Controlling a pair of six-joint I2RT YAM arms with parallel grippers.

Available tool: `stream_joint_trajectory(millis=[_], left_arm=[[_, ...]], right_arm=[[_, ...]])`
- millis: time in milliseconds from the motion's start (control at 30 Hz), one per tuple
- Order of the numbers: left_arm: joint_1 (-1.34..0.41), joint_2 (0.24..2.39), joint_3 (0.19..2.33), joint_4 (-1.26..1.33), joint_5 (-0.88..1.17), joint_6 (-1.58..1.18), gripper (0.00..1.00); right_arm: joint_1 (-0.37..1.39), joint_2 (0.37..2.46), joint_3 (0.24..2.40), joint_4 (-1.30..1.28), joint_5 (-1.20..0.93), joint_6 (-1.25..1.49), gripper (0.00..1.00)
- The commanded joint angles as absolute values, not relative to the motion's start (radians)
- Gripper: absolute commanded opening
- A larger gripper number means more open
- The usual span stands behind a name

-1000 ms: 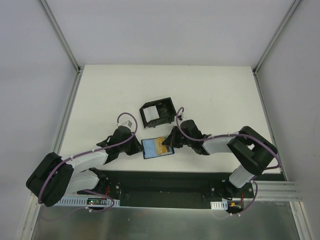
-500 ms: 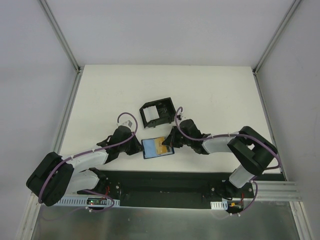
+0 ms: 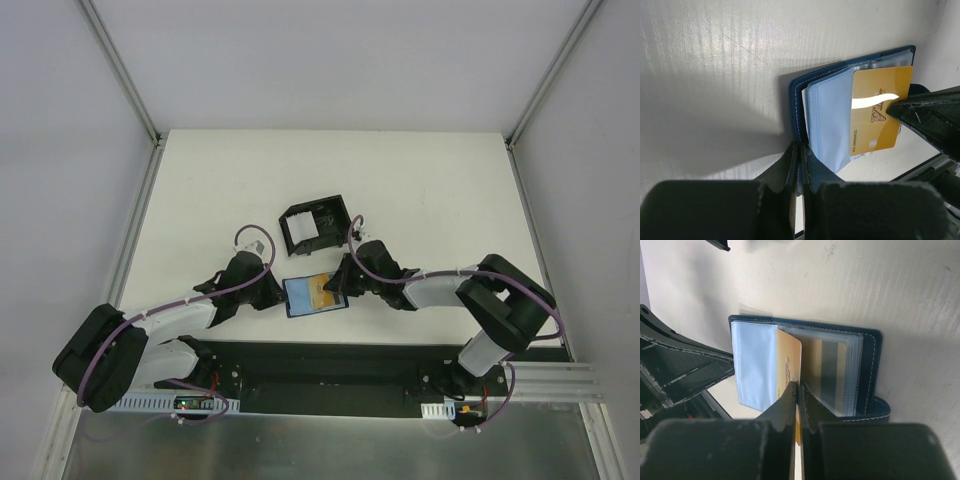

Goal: Put the credit cards into the card holder
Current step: Insert the credit card into the card holder.

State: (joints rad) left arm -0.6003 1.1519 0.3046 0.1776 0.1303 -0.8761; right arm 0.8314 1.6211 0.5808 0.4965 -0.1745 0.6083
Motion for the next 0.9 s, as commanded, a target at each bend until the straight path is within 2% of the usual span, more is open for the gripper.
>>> stream_joint_trajectory(millis=[0,433,867], left_arm=[[-0.595,1.166,0.301,0.117,0.118,-0.859,0.0],[-0.595,1.167,0.302,0.117,0.12,-0.859,0.0],[-0.595,1.166,0.301,0.117,0.117,-0.861,0.0]], right_arm=[[0.833,1.608,0.551,0.387,-0.129,0.566,0.0],[0.871,1.601,0.531,0.345,-0.049,0.655,0.0],[0.874,1.638,0.552,0.345,-0.086,0.661,0.0]])
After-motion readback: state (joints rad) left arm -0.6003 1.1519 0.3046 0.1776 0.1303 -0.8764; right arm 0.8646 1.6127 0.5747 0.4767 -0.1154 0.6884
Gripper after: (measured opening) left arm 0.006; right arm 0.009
